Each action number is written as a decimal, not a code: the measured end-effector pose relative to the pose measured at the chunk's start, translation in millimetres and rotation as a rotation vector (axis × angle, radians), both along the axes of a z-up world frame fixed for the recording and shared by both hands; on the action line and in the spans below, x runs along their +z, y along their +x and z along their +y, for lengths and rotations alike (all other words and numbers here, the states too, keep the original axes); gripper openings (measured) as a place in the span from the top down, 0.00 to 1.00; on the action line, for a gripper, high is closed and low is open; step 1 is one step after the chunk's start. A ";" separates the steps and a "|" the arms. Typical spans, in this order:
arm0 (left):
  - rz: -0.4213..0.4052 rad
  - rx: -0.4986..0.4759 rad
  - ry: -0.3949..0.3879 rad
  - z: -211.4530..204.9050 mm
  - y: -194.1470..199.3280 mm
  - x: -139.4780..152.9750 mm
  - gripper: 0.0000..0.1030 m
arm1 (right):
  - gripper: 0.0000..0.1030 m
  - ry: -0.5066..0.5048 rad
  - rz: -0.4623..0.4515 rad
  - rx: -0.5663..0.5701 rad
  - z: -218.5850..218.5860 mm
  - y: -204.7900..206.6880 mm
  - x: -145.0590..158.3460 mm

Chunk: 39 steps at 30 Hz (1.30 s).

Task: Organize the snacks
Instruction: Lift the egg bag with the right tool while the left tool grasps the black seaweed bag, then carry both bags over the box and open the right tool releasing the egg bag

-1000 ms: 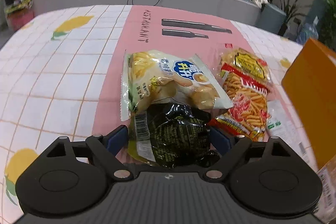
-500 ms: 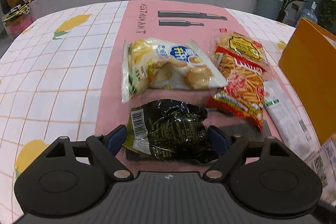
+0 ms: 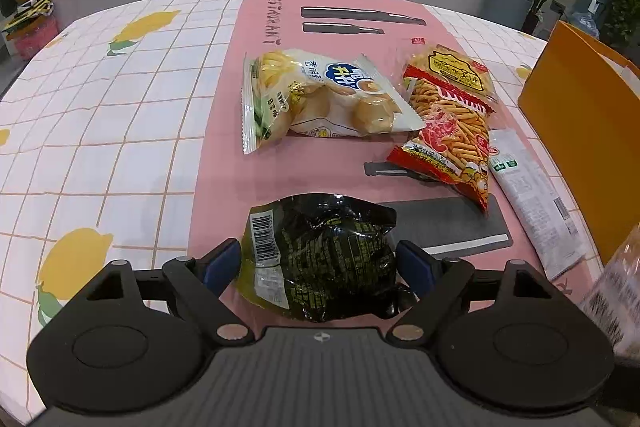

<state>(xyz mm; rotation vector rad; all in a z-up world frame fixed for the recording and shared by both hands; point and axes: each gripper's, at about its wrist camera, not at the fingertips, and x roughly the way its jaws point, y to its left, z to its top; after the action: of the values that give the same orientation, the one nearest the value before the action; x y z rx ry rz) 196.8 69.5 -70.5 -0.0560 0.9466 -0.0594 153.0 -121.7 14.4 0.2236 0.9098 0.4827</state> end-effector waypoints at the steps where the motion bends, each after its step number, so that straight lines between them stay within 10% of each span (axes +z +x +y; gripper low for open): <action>1: -0.006 0.007 0.006 -0.3 0.4 -0.6 0.03 | 0.44 0.010 0.038 -0.005 -1.6 3.1 -2.3; 13: -0.094 0.005 0.065 -5.6 6.4 -10.2 0.01 | 0.44 -0.061 0.088 -0.014 22.4 22.2 -23.2; 19: -0.091 0.026 0.037 4.1 4.9 -3.0 0.18 | 0.45 -0.116 0.016 -0.041 29.3 20.3 -35.0; 20: -0.109 0.025 0.035 4.2 1.9 0.6 0.35 | 0.45 -0.115 0.008 -0.039 29.4 20.1 -34.3; 39: -0.049 -0.028 0.070 -0.6 -0.9 -2.2 0.23 | 0.44 -0.174 -0.019 0.004 39.9 14.0 -45.5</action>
<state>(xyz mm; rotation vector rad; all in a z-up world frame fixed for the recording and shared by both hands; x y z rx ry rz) 195.9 68.9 -72.7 0.0234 0.8996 -0.0526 166.9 -81.8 -31.1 0.0585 0.9286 0.4063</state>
